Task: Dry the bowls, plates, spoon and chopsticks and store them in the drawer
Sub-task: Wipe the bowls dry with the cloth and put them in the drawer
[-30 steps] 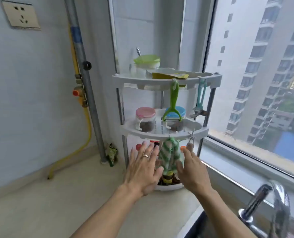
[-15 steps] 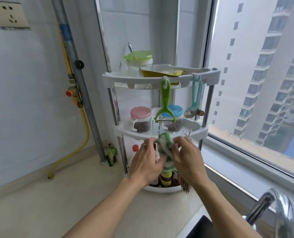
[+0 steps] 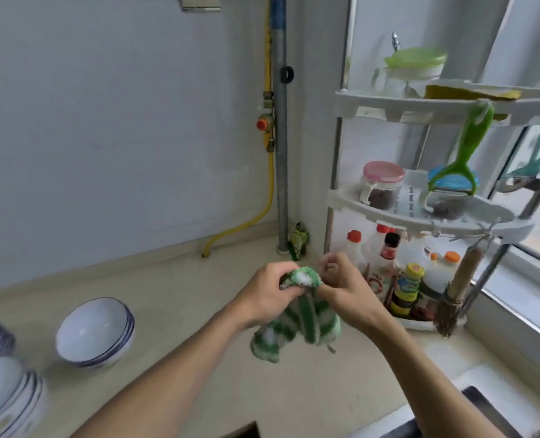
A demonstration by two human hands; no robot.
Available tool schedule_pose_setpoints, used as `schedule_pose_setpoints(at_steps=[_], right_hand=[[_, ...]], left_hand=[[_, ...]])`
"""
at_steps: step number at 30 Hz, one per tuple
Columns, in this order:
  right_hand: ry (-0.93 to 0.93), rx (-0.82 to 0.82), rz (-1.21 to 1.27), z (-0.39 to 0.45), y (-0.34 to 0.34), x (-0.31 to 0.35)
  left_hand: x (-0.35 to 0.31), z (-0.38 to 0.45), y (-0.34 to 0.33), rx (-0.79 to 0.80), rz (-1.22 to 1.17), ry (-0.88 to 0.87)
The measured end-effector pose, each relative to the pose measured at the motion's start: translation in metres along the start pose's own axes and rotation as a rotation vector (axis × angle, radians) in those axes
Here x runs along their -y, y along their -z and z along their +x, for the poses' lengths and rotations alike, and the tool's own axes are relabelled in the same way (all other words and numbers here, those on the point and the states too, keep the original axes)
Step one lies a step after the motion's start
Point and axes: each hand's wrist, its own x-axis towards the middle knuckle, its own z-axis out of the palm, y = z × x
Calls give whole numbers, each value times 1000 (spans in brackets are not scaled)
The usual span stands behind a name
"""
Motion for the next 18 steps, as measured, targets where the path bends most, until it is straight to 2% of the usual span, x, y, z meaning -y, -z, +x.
schedule_pose_setpoints(at_steps=[2, 5, 12, 14, 18], right_hand=[[-41, 140, 18, 7, -30, 5], [6, 212, -135, 22, -80, 8], [-59, 405, -97, 39, -196, 36], [-72, 442, -105, 40, -229, 43], [-114, 390, -59, 37, -295, 52]], left_hand=[[17, -18, 20, -28, 14, 51], [47, -50, 53, -117, 77, 133], [111, -140, 131, -256, 153, 354], [128, -163, 150, -282, 127, 401], [165, -207, 184, -333, 162, 468]])
